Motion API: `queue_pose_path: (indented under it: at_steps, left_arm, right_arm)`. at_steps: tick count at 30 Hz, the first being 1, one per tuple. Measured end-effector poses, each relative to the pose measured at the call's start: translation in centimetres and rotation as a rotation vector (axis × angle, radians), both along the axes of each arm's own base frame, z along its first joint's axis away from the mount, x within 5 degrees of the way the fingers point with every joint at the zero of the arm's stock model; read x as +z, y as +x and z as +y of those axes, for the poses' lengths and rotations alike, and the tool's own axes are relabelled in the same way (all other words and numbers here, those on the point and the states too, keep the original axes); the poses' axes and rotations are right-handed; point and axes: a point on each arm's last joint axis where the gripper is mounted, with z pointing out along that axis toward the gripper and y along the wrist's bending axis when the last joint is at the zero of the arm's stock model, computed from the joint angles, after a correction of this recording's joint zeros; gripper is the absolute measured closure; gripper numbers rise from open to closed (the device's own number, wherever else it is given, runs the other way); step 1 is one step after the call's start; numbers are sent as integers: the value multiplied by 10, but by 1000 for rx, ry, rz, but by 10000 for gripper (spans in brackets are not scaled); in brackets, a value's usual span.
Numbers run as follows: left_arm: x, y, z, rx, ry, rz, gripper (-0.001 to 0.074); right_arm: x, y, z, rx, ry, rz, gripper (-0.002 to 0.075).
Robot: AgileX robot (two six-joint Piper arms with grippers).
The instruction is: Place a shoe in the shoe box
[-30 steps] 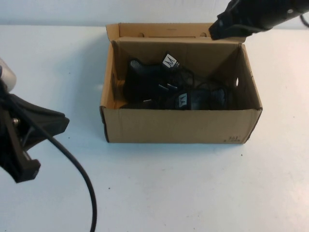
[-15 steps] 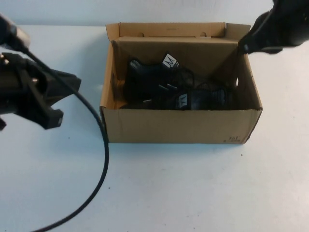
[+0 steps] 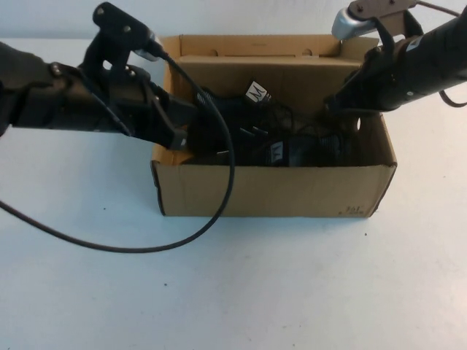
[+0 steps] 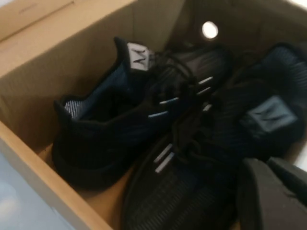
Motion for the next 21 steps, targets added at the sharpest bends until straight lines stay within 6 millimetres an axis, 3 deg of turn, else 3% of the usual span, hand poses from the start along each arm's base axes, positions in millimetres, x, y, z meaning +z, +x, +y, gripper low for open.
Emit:
queue_pose_path:
  at_steps: [5,10,14,21]
  left_arm:
    - [-32,27,-9,33,19,58,736]
    - [-54,37,-12,45,41,105,736]
    - [-58,39,-12,46,45,113,736]
    - [-58,39,-12,47,51,103,736]
  right_arm:
    - [-27,25,4,-61,13,-23,742]
    - [-49,54,13,-61,8,2,742]
    - [-63,72,20,-24,-15,61,742]
    - [-87,80,27,53,-70,268,742]
